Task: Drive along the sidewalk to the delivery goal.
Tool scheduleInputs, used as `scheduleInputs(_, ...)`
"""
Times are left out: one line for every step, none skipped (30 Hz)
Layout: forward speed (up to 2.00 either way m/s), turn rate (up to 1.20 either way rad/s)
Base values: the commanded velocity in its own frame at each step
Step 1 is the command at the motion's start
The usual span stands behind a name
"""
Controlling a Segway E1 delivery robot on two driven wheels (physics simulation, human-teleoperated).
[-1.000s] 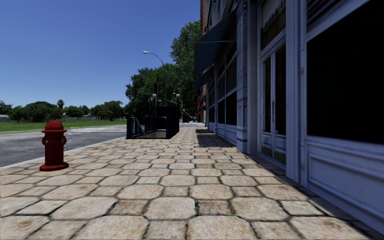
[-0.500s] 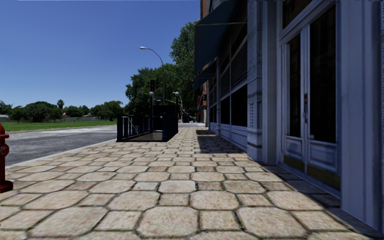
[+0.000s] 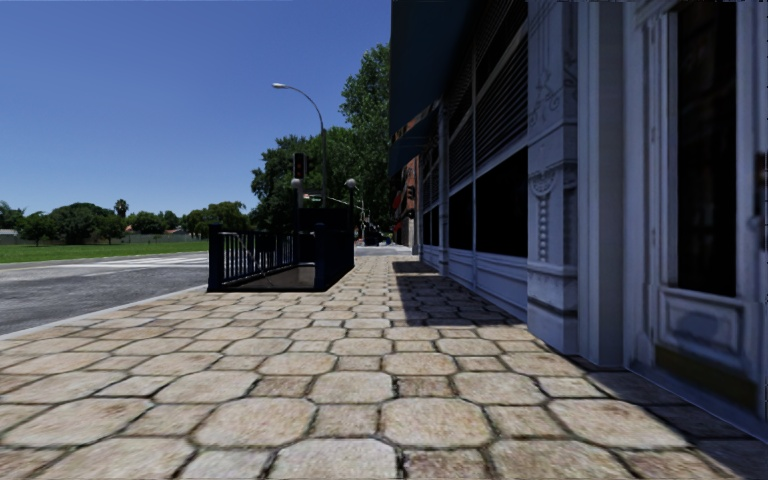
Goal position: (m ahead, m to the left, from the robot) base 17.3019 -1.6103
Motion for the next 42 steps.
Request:
scheduleInputs(2.0, 0.0)
scheduleInputs(2.0, 0.0)
scheduleInputs(2.0, 0.0)
scheduleInputs(2.0, 0.0)
scheduleInputs(2.0, 0.0)
scheduleInputs(2.0, 0.0)
scheduleInputs(2.0, 0.0)
scheduleInputs(2.0, 0.0)
scheduleInputs(2.0, 0.0)
scheduleInputs(2.0, 0.0)
scheduleInputs(2.0, 0.0)
scheduleInputs(2.0, 0.0)
scheduleInputs(2.0, 0.0)
scheduleInputs(2.0, 0.0)
scheduleInputs(2.0, 0.0)
scheduleInputs(2.0, 0.0)
scheduleInputs(2.0, 0.0)
scheduleInputs(2.0, 0.0)
scheduleInputs(2.0, 0.0)
scheduleInputs(2.0, 0.0)
scheduleInputs(2.0, 0.0)
scheduleInputs(2.0, 0.0)
scheduleInputs(2.0, 0.0)
scheduleInputs(2.0, 0.0)
scheduleInputs(2.0, 0.0)
scheduleInputs(2.0, 0.0)
scheduleInputs(2.0, 0.0)
scheduleInputs(2.0, 0.0)
scheduleInputs(2.0, 0.0)
scheduleInputs(2.0, 0.0)
scheduleInputs(2.0, 0.0)
scheduleInputs(2.0, 0.0)
scheduleInputs(2.0, 0.0)
scheduleInputs(2.0, 0.0)
scheduleInputs(2.0, 0.0)
scheduleInputs(2.0, 0.0)
scheduleInputs(2.0, 0.0)
scheduleInputs(2.0, 0.0)
scheduleInputs(2.0, 0.0)
scheduleInputs(2.0, 0.0)
scheduleInputs(2.0, 0.0)
scheduleInputs(2.0, 0.0)
